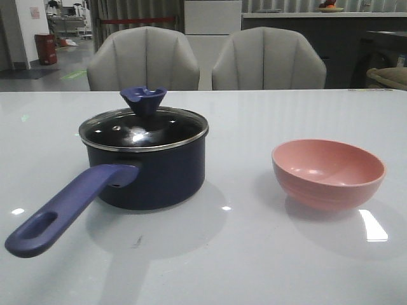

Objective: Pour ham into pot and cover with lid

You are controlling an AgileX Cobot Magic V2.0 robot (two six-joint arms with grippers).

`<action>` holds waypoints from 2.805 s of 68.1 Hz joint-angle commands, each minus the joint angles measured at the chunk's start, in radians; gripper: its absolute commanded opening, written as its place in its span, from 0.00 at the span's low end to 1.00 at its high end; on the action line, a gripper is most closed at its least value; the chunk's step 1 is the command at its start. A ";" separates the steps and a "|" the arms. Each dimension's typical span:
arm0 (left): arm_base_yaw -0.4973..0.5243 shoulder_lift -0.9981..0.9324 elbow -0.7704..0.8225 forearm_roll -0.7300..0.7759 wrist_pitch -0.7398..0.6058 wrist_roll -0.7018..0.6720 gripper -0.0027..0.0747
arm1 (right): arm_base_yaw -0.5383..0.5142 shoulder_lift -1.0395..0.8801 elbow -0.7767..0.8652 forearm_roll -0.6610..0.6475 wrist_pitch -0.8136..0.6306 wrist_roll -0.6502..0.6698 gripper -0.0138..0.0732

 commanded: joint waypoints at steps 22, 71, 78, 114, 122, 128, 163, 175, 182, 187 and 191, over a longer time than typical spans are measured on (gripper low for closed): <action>-0.006 0.008 -0.010 -0.015 -0.090 -0.004 0.21 | 0.001 0.010 -0.031 0.005 -0.070 -0.011 0.34; 0.427 -0.115 0.316 0.088 -0.448 -0.096 0.21 | 0.001 0.010 -0.031 0.005 -0.070 -0.011 0.34; 0.475 -0.161 0.366 0.086 -0.465 -0.137 0.21 | 0.001 0.010 -0.031 0.005 -0.070 -0.011 0.34; 0.480 -0.159 0.387 0.086 -0.486 -0.143 0.21 | 0.001 0.011 -0.031 0.005 -0.069 -0.011 0.34; 0.480 -0.159 0.387 0.086 -0.486 -0.143 0.21 | 0.001 0.011 -0.031 0.005 -0.069 -0.011 0.34; 0.480 -0.159 0.387 0.086 -0.486 -0.143 0.21 | 0.001 0.011 -0.031 0.005 -0.069 -0.011 0.34; 0.480 -0.159 0.387 0.086 -0.486 -0.143 0.21 | 0.001 0.011 -0.024 0.003 -0.069 -0.011 0.34; 0.480 -0.159 0.387 0.086 -0.486 -0.143 0.21 | -0.074 -0.006 -0.001 -0.150 -0.074 0.099 0.34; 0.480 -0.159 0.387 0.086 -0.486 -0.143 0.21 | -0.153 -0.048 0.029 -0.232 -0.077 0.220 0.34; 0.480 -0.159 0.387 0.086 -0.486 -0.143 0.21 | -0.200 -0.085 0.060 -0.267 -0.078 0.285 0.34; 0.480 -0.159 0.387 0.086 -0.486 -0.143 0.21 | -0.221 -0.111 0.080 -0.277 -0.079 0.306 0.34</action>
